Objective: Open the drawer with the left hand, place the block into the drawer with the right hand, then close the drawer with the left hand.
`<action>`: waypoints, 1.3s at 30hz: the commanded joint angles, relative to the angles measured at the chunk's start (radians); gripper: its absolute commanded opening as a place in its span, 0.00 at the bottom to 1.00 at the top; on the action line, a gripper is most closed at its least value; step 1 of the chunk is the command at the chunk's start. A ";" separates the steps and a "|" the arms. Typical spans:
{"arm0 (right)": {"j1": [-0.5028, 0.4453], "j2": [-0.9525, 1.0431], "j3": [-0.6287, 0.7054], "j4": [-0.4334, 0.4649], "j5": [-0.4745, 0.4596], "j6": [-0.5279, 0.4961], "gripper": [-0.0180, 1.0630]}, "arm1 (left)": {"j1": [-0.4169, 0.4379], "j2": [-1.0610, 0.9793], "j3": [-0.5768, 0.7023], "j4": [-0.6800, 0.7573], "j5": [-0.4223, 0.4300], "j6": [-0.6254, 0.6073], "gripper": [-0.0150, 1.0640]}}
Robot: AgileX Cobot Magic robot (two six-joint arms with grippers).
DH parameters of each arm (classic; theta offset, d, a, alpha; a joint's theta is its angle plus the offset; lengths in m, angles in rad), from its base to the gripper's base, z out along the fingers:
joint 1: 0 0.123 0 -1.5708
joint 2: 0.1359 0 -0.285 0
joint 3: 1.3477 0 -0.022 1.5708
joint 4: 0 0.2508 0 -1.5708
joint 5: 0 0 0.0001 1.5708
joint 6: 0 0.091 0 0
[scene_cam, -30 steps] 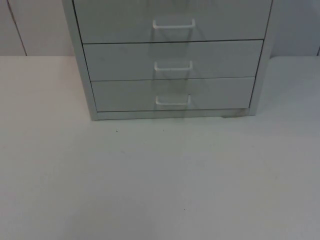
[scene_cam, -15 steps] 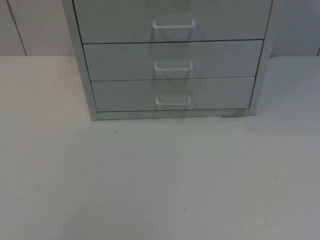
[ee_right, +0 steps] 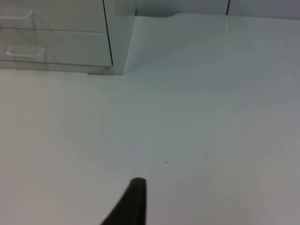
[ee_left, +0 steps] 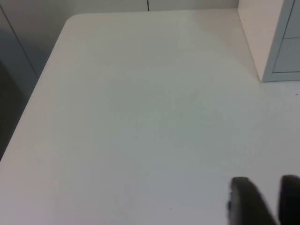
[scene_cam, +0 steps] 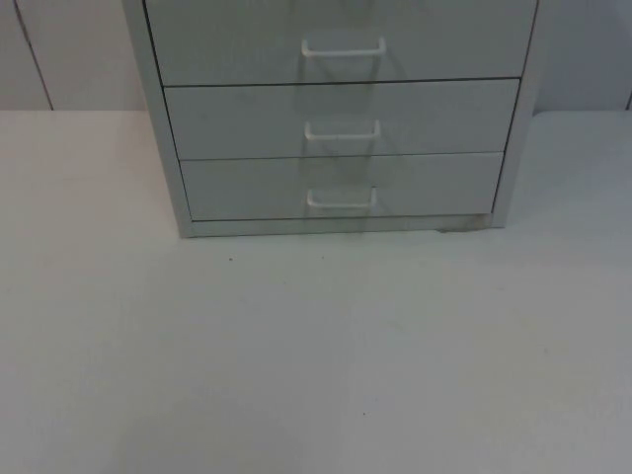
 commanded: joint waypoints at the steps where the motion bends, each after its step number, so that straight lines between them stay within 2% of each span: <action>1: 0.001 -0.004 0.005 -0.002 -0.011 -0.016 0.95 | 0.002 -0.004 0.003 -0.010 0.000 -0.012 0.39; 2: 0.001 -0.004 0.005 -0.002 -0.011 -0.016 0.99 | 0.002 -0.004 0.003 -0.010 0.000 -0.012 0.53; 4: 0.001 -0.004 0.005 -0.002 -0.011 -0.016 0.99 | 0.002 -0.004 0.003 -0.010 0.000 -0.012 0.89; 5: 0.001 -0.004 0.005 -0.002 -0.011 -0.016 0.99 | 0.002 -0.004 0.003 -0.012 0.000 -0.014 0.99; 31: -0.002 -0.004 0.005 0.021 -0.013 -0.008 0.99 | 0.002 -0.004 0.003 -0.012 0.000 -0.014 0.99; 34: -0.016 -0.004 0.005 0.022 -0.013 -0.008 0.99 | 0.002 -0.004 0.003 -0.012 0.000 -0.014 0.99; 39: -0.090 -0.004 0.005 0.021 -0.013 -0.008 0.99 | 0.002 -0.004 0.003 -0.012 0.000 -0.014 0.99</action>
